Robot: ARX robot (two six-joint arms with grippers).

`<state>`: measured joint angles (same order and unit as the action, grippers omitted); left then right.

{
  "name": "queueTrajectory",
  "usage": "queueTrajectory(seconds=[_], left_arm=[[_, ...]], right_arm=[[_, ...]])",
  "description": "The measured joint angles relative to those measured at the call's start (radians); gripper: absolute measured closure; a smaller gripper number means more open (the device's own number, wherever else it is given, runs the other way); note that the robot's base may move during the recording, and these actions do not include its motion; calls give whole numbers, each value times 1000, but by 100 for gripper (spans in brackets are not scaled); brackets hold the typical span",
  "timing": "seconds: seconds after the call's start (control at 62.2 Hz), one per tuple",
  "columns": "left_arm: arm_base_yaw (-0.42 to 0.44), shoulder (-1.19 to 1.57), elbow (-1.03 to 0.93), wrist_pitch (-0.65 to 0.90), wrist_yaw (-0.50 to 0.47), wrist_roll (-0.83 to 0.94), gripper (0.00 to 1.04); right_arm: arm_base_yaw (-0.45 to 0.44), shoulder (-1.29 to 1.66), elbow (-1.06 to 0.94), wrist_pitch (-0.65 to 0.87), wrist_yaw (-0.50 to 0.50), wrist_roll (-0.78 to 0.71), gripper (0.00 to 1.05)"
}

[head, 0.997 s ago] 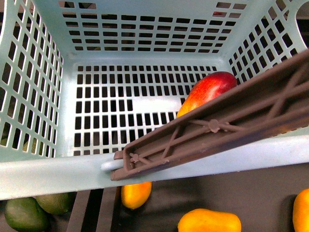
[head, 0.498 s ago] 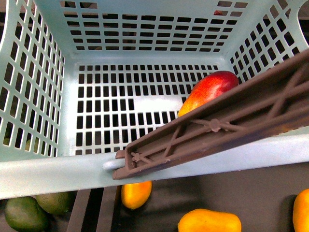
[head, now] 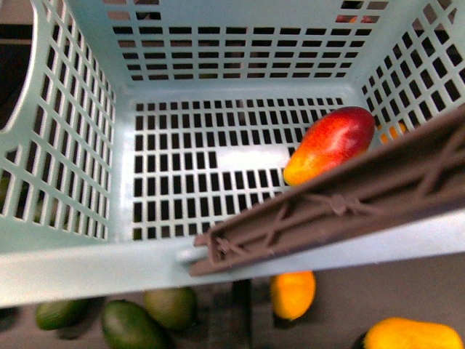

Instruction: Pick lemon and mango into basket

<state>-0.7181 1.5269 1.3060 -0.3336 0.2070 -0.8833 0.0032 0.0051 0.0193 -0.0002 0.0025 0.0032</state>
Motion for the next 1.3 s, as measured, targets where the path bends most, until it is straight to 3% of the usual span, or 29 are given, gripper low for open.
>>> queueTrajectory(seconds=[1.302], left_arm=[[2,0,0,0,-3,-2,100]], right_arm=[[0,-3,0,-2,0,0,9]])
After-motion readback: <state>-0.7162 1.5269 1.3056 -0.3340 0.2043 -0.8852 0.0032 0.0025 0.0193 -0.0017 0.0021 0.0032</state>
